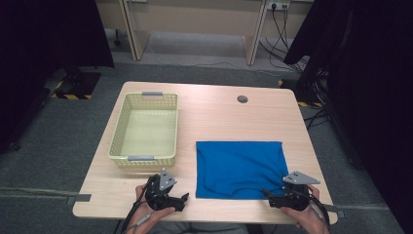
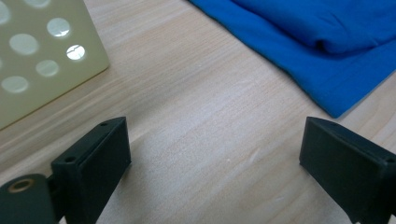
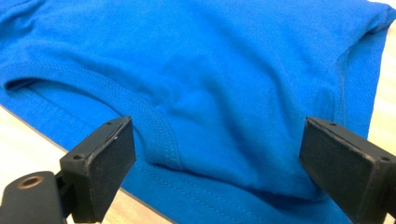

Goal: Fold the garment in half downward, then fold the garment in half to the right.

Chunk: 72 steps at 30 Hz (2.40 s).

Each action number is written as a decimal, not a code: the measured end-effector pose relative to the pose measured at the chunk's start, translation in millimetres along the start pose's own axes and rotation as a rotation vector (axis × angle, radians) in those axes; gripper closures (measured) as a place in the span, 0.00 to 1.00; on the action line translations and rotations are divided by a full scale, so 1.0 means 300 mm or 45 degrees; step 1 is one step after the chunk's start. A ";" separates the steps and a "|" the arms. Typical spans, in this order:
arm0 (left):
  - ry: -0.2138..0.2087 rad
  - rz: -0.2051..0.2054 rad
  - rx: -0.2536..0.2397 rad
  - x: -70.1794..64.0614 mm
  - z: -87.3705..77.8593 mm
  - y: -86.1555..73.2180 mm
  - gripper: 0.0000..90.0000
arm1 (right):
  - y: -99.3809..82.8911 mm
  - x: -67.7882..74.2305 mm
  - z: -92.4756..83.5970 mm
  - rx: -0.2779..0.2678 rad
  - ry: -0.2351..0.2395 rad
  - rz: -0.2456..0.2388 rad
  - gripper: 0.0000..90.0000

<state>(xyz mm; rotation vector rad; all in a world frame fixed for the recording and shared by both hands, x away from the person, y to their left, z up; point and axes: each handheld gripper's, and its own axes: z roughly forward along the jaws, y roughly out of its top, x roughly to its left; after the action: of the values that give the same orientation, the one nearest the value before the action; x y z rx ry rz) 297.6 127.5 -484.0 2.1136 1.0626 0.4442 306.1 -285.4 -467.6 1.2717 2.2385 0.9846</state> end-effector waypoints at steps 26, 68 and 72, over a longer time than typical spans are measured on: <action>0.025 -0.023 0.029 0.012 -0.018 -0.013 0.04 | -0.031 0.013 -0.024 -0.016 0.002 0.008 0.11; 0.021 -0.018 0.016 0.015 -0.013 -0.016 0.03 | 0.098 0.025 0.147 0.068 -0.002 -0.057 0.11; 0.024 -0.021 0.017 0.014 -0.013 -0.016 0.03 | 0.087 0.009 0.131 0.079 0.001 -0.058 0.11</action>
<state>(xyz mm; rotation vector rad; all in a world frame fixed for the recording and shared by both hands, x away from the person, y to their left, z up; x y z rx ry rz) 295.3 134.5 -484.8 2.1145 1.0954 0.4508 344.5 -258.9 -475.2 1.2409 2.3045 0.9055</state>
